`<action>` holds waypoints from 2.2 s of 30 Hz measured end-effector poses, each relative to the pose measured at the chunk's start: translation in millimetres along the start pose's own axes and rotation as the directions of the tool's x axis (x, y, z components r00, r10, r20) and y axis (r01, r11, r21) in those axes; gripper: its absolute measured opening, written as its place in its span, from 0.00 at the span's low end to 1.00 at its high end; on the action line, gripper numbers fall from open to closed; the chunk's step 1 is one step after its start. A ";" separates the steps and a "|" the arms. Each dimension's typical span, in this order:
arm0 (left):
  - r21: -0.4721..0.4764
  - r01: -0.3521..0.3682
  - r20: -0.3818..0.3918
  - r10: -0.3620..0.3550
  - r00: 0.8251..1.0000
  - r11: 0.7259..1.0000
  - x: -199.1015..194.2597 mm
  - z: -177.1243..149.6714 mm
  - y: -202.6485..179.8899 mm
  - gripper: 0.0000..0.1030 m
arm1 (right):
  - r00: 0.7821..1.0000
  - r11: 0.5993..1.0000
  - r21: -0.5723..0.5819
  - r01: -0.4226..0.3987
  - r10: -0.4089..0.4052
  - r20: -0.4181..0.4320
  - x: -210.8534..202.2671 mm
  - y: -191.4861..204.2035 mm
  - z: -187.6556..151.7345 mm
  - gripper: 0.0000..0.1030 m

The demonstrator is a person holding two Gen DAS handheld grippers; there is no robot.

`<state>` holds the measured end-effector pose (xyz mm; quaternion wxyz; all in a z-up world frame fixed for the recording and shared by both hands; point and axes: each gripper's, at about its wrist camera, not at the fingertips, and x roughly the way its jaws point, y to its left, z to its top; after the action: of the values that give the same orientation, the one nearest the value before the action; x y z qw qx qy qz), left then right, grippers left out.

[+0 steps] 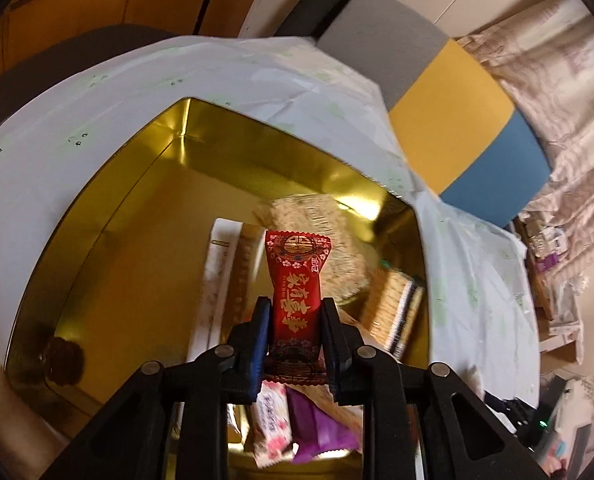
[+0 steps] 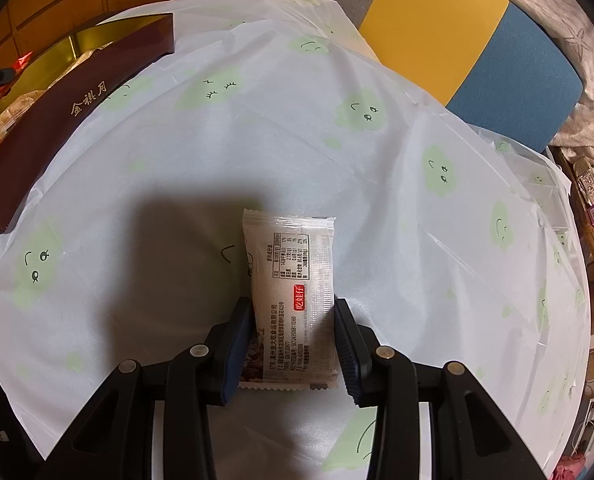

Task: Organize snacks
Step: 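Carry the red candy over the gold tin and open the left tool, then carry the white packet over the gold tin and open the right tool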

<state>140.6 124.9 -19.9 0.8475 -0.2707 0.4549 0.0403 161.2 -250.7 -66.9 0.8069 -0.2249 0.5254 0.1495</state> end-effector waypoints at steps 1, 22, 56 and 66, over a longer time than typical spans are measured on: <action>-0.009 -0.010 -0.005 0.010 1.000 1.000 3.3 1.4 1.7 0.23 | 1.000 1.000 0.001 -0.001 0.001 0.000 0.7 0.0 -0.6 0.39; 0.220 -0.128 0.113 0.105 0.988 0.967 -15.2 -36.9 -28.4 0.30 | 1.000 1.000 -0.001 0.002 -0.002 0.000 0.0 -0.4 0.2 0.39; 0.707 0.058 0.051 -0.132 0.990 0.705 -38.8 -153.8 -147.6 0.30 | 1.000 1.000 -0.006 0.024 -0.024 0.000 0.2 0.9 -0.6 0.39; 0.812 0.174 -0.112 -0.144 0.983 0.557 -4.4 -221.5 -157.7 0.30 | 1.000 1.000 -0.007 0.022 -0.022 0.001 0.1 1.9 -1.0 0.39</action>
<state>21.7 -118.1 -47.3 0.8689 0.1113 0.4092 -0.2553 159.5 -249.6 -67.8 0.8078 -0.2336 0.5221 0.1425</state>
